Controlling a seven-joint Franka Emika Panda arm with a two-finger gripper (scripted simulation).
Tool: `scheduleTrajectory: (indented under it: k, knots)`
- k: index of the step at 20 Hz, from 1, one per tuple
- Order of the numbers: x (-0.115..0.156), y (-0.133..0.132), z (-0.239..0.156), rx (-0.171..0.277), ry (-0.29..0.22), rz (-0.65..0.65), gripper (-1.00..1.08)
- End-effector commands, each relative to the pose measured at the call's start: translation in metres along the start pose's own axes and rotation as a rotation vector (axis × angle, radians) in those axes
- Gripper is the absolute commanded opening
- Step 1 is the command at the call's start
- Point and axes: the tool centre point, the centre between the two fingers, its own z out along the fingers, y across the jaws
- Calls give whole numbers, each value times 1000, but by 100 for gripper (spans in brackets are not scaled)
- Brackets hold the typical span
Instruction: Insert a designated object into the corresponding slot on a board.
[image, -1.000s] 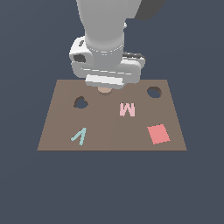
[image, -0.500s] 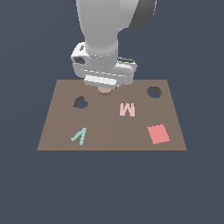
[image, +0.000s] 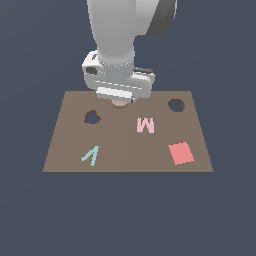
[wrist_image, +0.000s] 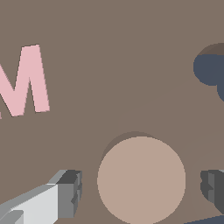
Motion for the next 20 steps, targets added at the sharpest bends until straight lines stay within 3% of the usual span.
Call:
scheduleTrajectory:
  k: [1,8,9,20]
  knots:
    - [0,0,5,0,0,0,100]
    - [-1,0,19,0,1,1,100]
    - [-1,0,19,0,1,1,-100]
    - [-1,0,18,0,1,2,-100]
